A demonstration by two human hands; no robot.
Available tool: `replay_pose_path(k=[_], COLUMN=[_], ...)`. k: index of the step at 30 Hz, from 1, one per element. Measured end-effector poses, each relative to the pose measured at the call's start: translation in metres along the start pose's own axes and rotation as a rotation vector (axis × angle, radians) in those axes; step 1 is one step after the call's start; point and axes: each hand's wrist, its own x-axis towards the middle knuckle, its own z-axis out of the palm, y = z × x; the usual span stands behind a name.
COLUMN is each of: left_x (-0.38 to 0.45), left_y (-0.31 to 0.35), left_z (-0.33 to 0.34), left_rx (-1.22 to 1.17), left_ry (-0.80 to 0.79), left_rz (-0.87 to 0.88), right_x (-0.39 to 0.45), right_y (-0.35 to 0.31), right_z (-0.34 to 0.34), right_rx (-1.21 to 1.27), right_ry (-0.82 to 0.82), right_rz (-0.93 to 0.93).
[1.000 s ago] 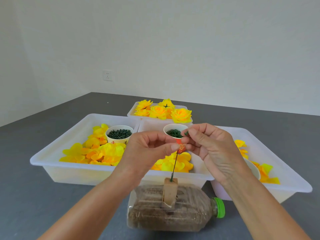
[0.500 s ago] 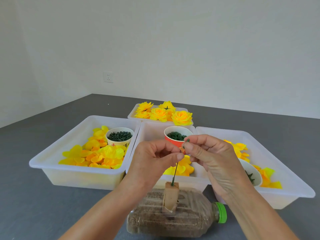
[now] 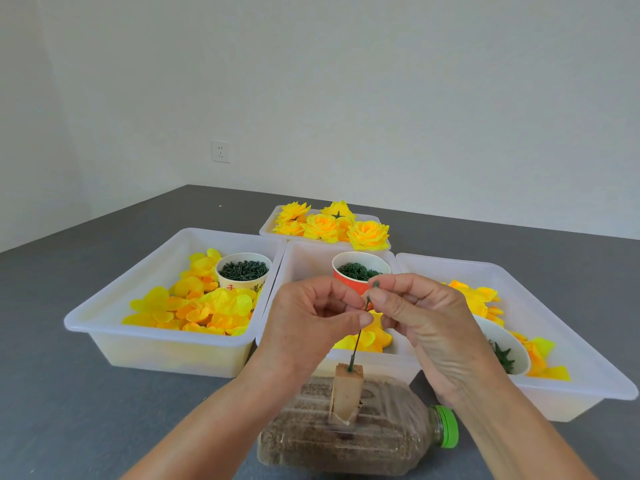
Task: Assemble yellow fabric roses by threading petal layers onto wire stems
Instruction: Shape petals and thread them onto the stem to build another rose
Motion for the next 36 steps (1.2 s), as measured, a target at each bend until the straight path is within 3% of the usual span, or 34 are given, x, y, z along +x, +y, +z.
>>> replay_pose_path(k=[7, 20, 29, 36], left_x=[0.000, -0.003, -0.008, -0.009], left_y=[0.000, -0.007, -0.016, -0.015], left_z=[0.000, -0.006, -0.013, -0.010], left_rx=[0.016, 0.107, 0.261, 0.198], left_ry=[-0.001, -0.021, -0.069, -0.084], left_rz=[0.013, -0.019, -0.034, -0.039], right_x=[0.001, -0.002, -0.010, -0.017], right_y=[0.003, 0.008, 0.026, 0.036], right_z=[0.000, -0.003, -0.006, -0.005], right_rx=[0.042, -0.121, -0.210, -0.337], right_ry=[-0.002, -0.047, -0.082, -0.101], right_rz=[0.062, -0.115, -0.058, -0.035])
